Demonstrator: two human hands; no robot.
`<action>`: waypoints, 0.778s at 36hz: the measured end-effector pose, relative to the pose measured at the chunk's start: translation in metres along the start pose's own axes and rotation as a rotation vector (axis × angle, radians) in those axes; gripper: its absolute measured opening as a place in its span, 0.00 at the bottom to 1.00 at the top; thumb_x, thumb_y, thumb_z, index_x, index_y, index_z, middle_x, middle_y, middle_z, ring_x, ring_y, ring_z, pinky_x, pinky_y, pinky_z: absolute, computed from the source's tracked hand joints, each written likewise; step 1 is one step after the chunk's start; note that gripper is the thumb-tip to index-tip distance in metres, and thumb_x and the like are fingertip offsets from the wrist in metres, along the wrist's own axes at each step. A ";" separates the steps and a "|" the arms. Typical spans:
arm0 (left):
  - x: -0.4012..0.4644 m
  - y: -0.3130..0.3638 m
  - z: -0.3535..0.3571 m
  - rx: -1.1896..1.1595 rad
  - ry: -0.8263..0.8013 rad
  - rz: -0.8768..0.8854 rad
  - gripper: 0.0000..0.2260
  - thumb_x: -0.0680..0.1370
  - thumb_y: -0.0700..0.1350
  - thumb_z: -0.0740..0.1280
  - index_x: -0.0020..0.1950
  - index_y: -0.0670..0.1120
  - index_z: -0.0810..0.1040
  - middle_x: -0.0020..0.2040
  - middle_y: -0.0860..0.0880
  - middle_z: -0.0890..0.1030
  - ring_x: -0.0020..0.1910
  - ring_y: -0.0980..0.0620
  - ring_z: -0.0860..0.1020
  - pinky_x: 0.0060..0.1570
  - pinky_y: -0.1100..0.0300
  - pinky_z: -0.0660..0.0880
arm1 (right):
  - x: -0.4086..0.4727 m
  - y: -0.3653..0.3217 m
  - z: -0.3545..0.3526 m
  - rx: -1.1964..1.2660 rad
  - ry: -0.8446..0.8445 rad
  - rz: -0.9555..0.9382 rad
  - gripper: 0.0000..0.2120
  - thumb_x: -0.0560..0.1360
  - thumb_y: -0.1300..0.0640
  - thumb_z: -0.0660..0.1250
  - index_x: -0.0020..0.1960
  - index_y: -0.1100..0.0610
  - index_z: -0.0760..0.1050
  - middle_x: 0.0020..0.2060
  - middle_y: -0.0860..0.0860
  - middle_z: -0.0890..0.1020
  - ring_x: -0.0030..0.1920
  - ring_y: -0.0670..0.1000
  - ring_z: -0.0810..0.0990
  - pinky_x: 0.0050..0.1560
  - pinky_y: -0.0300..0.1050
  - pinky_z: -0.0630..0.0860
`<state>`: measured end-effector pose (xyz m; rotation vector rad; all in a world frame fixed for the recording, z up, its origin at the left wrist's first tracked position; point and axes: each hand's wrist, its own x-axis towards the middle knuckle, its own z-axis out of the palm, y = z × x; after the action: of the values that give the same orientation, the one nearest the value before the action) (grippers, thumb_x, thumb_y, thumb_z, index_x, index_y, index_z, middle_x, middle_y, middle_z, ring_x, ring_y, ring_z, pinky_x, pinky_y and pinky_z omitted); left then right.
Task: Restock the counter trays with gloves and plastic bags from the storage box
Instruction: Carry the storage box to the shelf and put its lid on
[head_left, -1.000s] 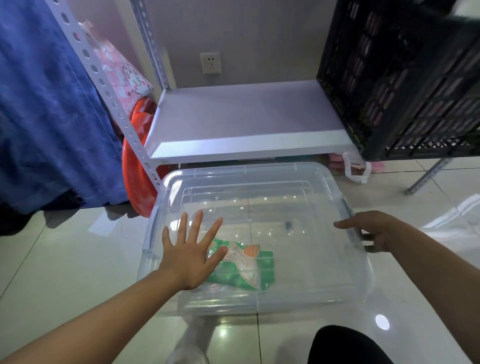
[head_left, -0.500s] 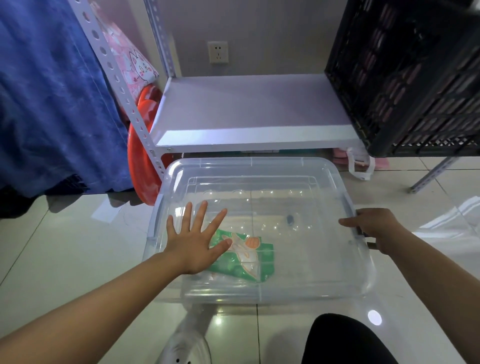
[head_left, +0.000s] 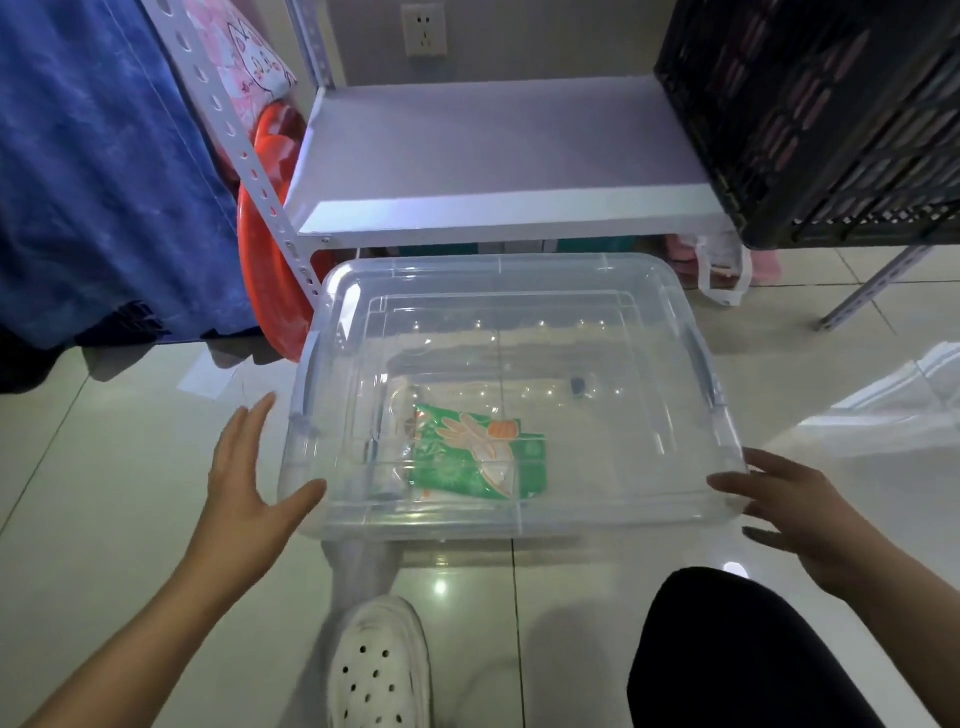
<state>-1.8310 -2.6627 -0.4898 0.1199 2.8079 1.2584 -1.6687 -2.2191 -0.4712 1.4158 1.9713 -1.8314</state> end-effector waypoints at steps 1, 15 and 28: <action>-0.007 -0.007 0.004 -0.125 -0.006 -0.127 0.42 0.73 0.44 0.76 0.75 0.70 0.54 0.80 0.56 0.56 0.77 0.51 0.58 0.70 0.48 0.61 | 0.002 0.000 0.000 0.033 -0.016 0.020 0.13 0.70 0.63 0.73 0.52 0.50 0.81 0.45 0.52 0.84 0.46 0.56 0.80 0.56 0.57 0.75; -0.018 0.011 0.014 -1.111 -0.164 -0.722 0.25 0.67 0.35 0.66 0.61 0.54 0.78 0.59 0.46 0.75 0.54 0.44 0.74 0.35 0.58 0.80 | -0.004 -0.014 0.017 0.417 -0.100 0.154 0.16 0.69 0.71 0.60 0.47 0.55 0.78 0.45 0.55 0.76 0.40 0.58 0.73 0.29 0.51 0.82; -0.022 0.097 -0.070 -1.150 -0.180 -0.531 0.26 0.69 0.38 0.66 0.65 0.56 0.79 0.66 0.45 0.78 0.62 0.44 0.78 0.42 0.51 0.83 | -0.071 -0.091 -0.036 0.481 -0.165 -0.134 0.17 0.67 0.71 0.66 0.50 0.56 0.84 0.48 0.56 0.85 0.46 0.60 0.82 0.37 0.53 0.83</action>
<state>-1.8112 -2.6519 -0.3703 -0.4878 1.4324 2.2244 -1.6710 -2.2142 -0.3506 1.1973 1.6508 -2.5167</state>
